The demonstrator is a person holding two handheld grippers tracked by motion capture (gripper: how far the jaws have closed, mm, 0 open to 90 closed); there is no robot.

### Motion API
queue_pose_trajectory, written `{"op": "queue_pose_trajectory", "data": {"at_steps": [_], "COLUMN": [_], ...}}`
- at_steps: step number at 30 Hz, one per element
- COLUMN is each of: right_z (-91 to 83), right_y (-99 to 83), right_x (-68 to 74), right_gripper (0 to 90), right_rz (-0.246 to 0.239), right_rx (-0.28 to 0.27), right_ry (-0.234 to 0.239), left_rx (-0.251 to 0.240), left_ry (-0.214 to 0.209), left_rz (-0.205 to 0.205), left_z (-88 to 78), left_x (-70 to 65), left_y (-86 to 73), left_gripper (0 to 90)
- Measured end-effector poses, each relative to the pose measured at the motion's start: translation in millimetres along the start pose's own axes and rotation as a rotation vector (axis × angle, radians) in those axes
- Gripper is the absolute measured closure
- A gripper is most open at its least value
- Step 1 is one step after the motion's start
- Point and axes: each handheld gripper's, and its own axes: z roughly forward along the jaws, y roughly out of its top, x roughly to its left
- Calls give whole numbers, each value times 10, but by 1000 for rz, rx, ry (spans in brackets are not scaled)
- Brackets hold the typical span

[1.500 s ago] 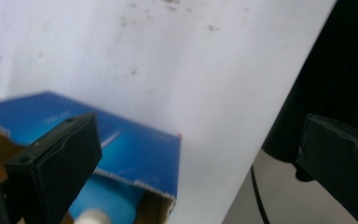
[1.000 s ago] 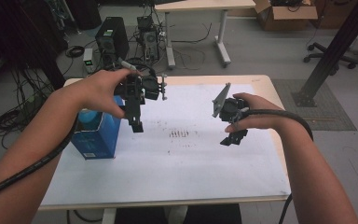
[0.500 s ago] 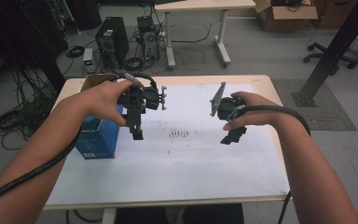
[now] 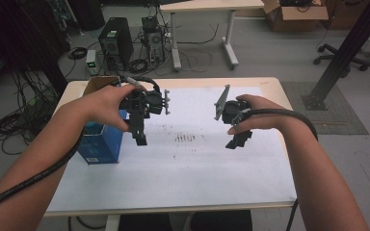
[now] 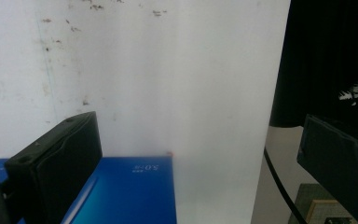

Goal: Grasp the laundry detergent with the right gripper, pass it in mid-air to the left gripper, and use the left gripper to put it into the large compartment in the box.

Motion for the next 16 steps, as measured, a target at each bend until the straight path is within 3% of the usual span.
{"op": "queue_pose_trajectory", "data": {"at_steps": [16], "right_z": [-15], "right_y": [34], "right_x": [40], "right_gripper": [36], "right_rz": [-7], "right_rx": [-9], "right_ry": [-10], "left_rx": [-9], "left_ry": [7], "left_rz": [-9], "left_z": [-8], "left_x": [-16], "left_y": [-9], "left_gripper": [2]}}
